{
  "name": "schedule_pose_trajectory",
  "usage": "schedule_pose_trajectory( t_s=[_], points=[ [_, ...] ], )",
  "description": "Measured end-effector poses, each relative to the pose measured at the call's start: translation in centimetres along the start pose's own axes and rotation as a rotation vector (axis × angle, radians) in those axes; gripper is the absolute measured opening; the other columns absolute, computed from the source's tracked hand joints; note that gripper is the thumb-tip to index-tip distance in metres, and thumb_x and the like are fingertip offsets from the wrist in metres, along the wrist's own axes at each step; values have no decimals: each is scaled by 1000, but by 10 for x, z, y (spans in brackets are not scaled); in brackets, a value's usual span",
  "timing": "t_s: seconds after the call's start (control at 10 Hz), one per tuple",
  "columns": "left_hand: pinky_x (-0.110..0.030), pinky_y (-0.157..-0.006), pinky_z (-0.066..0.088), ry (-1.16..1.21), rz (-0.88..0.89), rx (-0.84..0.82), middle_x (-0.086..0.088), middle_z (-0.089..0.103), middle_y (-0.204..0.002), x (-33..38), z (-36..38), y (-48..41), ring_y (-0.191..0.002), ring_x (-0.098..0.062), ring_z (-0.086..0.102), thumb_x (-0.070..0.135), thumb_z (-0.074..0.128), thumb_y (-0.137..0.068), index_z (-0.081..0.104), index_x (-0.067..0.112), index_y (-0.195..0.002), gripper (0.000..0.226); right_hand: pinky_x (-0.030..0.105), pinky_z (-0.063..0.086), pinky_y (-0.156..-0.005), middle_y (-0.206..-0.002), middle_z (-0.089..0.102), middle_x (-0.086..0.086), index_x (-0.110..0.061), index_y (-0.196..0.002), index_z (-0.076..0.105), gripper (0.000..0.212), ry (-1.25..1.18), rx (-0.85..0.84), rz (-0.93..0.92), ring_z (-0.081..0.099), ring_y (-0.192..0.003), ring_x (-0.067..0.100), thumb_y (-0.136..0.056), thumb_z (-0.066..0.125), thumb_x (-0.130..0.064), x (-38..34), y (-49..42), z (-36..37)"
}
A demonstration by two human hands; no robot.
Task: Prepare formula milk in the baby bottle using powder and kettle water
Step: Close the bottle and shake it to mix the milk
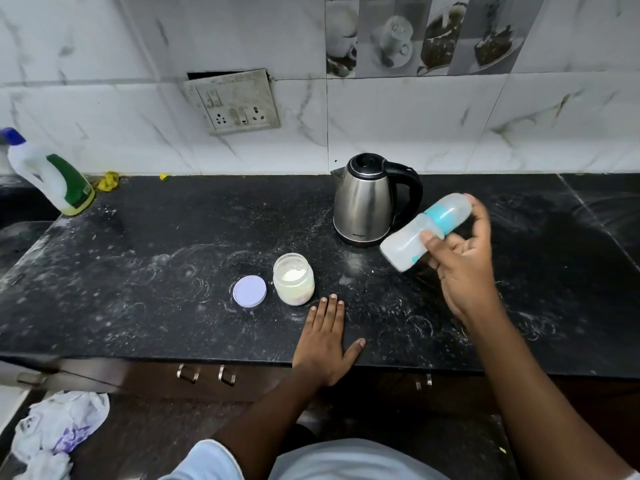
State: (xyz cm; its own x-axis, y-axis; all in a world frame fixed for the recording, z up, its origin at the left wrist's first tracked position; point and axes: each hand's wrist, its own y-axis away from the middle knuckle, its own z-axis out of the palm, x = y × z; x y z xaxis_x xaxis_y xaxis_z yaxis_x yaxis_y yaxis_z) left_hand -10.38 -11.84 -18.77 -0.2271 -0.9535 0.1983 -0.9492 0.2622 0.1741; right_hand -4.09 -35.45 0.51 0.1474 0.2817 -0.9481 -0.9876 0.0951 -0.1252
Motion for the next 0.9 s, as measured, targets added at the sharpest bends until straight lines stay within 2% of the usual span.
schedule_pose_trajectory(
  t_s=[0.1, 0.2, 0.3, 0.4, 0.5, 0.6, 0.7, 0.8, 0.9],
  points=[
    [-44, -135, -12, -1, -3, 0, -8, -20, -180, -1, 0, 0, -165, -22, -24, 80, 7, -102, -11, 13, -172, 98, 42, 62, -89, -116, 78, 15, -37, -148, 48, 86, 109, -180, 38, 76, -106, 29, -80, 84, 2, 5, 2, 0],
    [-44, -135, -12, 4, -5, 1, -7, -21, -180, 0, 0, -1, -165, -22, -25, 80, 7, -102, -11, 13, -172, 98, 42, 62, -88, -120, 76, 13, -37, -148, 46, 84, -3, 32, -22, 74, -109, 29, -81, 84, -3, -1, -3, -4],
    [-44, -135, -11, 0, -4, 2, -8, -20, -180, 0, 0, 1, -166, -23, -23, 79, 8, -102, -9, 12, -172, 98, 49, 62, -90, -119, 76, 16, -44, -143, 49, 85, 50, -43, 21, 74, -108, 31, -79, 86, -3, 3, -2, 1],
    [-44, -135, -12, 1, -4, 8, -8, -19, -180, 0, -1, 0, -166, -23, -22, 79, 9, -102, -9, 12, -172, 98, 46, 63, -89, -116, 77, 18, -42, -146, 49, 87, 76, -144, 87, 76, -106, 32, -76, 89, -10, 6, 0, 3],
    [-43, -135, -12, -2, 0, 8, -8, -19, -180, 1, -1, 0, -166, -23, -22, 79, 9, -102, -8, 12, -172, 98, 47, 63, -85, -118, 77, 15, -38, -148, 43, 81, -35, 31, 41, 74, -111, 31, -86, 82, -5, 3, -5, 0],
    [-44, -135, -12, -8, -3, 4, -8, -19, -180, 0, -1, 1, -166, -23, -22, 79, 9, -102, -9, 12, -172, 98, 48, 63, -88, -116, 77, 19, -39, -146, 48, 83, 72, -194, 114, 75, -106, 31, -79, 83, -5, 6, 3, 6],
    [-43, -135, -12, -1, -4, 10, -8, -19, -180, 0, -1, 0, -166, -23, -22, 79, 8, -102, -9, 12, -172, 98, 49, 62, -89, -118, 76, 17, -35, -147, 46, 78, -32, -66, 81, 74, -109, 31, -84, 80, -4, 4, 5, 6],
    [-43, -135, -13, -2, -1, 8, -7, -19, -180, 0, -1, 1, -166, -22, -23, 79, 8, -102, -10, 12, -172, 98, 44, 64, -84, -115, 77, 13, -34, -149, 42, 81, -59, -17, 77, 74, -107, 27, -84, 79, -4, 3, 4, 6],
    [-43, -135, -13, -5, -6, 9, -7, -20, -180, 0, -3, 2, -166, -22, -23, 79, 7, -101, -11, 13, -171, 98, 45, 63, -85, -115, 77, 19, -36, -148, 46, 85, 31, -192, 123, 76, -105, 29, -77, 83, -7, 7, 10, 8]
  ],
)
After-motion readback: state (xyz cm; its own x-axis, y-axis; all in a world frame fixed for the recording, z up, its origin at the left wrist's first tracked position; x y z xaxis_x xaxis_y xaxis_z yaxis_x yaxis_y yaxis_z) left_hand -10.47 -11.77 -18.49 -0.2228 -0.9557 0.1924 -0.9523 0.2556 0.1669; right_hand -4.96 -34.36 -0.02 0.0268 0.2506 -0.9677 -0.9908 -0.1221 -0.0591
